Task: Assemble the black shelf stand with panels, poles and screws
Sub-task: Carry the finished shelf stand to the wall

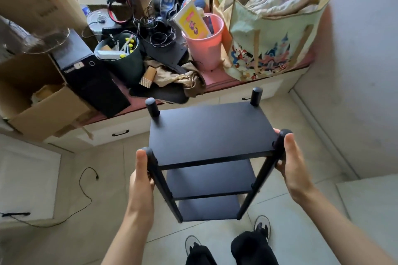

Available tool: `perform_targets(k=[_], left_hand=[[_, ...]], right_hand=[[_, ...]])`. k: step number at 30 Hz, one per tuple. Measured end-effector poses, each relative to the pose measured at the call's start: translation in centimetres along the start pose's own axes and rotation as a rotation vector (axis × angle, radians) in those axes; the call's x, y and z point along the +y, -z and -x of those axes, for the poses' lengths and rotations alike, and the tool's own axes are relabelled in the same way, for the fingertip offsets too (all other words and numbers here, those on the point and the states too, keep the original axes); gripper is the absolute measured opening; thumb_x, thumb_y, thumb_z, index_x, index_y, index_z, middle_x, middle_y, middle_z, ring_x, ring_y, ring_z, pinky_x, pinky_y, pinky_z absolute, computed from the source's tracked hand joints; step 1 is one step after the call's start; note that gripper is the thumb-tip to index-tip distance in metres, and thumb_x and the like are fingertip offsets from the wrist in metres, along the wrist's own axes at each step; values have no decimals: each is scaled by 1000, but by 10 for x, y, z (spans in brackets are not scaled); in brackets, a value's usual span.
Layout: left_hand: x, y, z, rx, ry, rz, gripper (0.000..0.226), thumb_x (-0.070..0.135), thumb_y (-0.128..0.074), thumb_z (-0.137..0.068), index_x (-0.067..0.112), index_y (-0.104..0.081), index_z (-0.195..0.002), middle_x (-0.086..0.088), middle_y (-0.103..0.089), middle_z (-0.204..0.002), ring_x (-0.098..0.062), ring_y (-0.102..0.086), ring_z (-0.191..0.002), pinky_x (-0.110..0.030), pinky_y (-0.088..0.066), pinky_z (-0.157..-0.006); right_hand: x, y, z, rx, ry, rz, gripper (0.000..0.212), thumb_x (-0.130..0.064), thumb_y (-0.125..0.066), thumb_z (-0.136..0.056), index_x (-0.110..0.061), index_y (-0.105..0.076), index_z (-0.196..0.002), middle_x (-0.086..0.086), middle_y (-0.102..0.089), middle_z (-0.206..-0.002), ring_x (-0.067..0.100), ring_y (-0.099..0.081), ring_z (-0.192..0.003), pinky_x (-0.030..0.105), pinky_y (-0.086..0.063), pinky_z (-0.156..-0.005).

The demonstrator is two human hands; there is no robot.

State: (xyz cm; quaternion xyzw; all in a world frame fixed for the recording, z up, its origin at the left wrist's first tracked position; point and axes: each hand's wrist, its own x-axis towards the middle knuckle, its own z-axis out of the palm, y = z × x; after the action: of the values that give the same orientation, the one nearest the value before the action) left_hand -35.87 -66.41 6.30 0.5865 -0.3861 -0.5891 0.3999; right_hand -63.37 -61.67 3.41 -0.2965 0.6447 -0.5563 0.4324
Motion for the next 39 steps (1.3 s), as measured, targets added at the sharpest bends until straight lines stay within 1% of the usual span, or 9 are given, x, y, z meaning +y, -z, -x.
perform_targets(k=[5, 10, 13, 17, 22, 27, 30, 34, 39], left_hand=[[1, -76, 10, -47, 13, -24, 43, 76, -45, -83, 45, -75, -83, 12, -76, -102, -1, -69, -93, -35, -44, -91], [-6, -161, 17, -2, 9, 1, 44, 58, -37, -95, 43, -73, -74, 10, -75, -97, -5, -66, -89, -36, -43, -90], [-7, -204, 16, 23, -1, 12, 48, 51, -35, -102, 40, -70, -71, 11, -70, -91, -7, -62, -85, -35, -42, -85], [-13, -265, 18, -2, -12, 17, 47, 52, -35, -103, 38, -64, -70, 4, -65, -94, -15, -57, -89, -39, -40, -86], [-9, -329, 8, -65, -10, -5, 36, 62, -42, -88, 40, -61, -67, 5, -64, -93, -14, -56, -89, -37, -40, -84], [-5, -379, -18, -156, 44, -11, 54, 40, -33, -104, 38, -62, -59, 14, -64, -79, -10, -51, -78, -33, -37, -76], [-5, -401, -40, -180, 67, -18, 42, 42, -34, -102, 31, -58, -71, 8, -63, -84, -13, -50, -81, -35, -37, -76], [1, -439, -71, -208, 87, -32, 52, 37, -31, -104, 36, -60, -61, 11, -63, -80, -11, -51, -80, -35, -37, -75], [2, -487, -122, -290, 160, -48, 40, 45, -31, -105, 22, -63, -99, 11, -69, -95, -10, -57, -91, -35, -39, -86]], right_hand=[[1, 73, -16, 126, -88, -15, 104, -98, -48, -56, -16, -55, -119, 1, -66, -112, 10, -61, -100, 37, -47, -88], [-7, 152, -39, 124, -110, -35, 99, -96, -52, -55, -18, -56, -115, 3, -67, -112, 13, -63, -101, 42, -48, -91], [-13, 193, -52, 115, -128, -50, 90, -88, -54, -64, -13, -54, -113, 11, -63, -107, 17, -61, -98, 46, -48, -92], [-24, 253, -75, 136, -124, -111, 68, -68, -52, -73, -12, -55, -112, -3, -62, -95, 14, -59, -91, 41, -46, -86], [-30, 313, -101, 168, -157, -96, 56, -65, -52, -69, -23, -59, -105, -12, -64, -90, 11, -61, -92, 42, -47, -87], [-32, 356, -132, 176, -201, -104, 51, -62, -51, -60, -28, -57, -96, -18, -60, -74, 7, -56, -78, 35, -42, -72], [-32, 369, -155, 208, -222, -118, 49, -62, -51, -59, -30, -57, -95, -15, -58, -75, 11, -53, -80, 36, -41, -72], [-36, 384, -188, 249, -232, -129, 42, -58, -51, -69, -27, -55, -98, -11, -58, -81, 11, -53, -80, 39, -41, -76], [-38, 408, -243, 305, -275, -105, 62, -76, -56, -65, -24, -49, -97, -4, -52, -88, 16, -51, -84, 41, -40, -79]])
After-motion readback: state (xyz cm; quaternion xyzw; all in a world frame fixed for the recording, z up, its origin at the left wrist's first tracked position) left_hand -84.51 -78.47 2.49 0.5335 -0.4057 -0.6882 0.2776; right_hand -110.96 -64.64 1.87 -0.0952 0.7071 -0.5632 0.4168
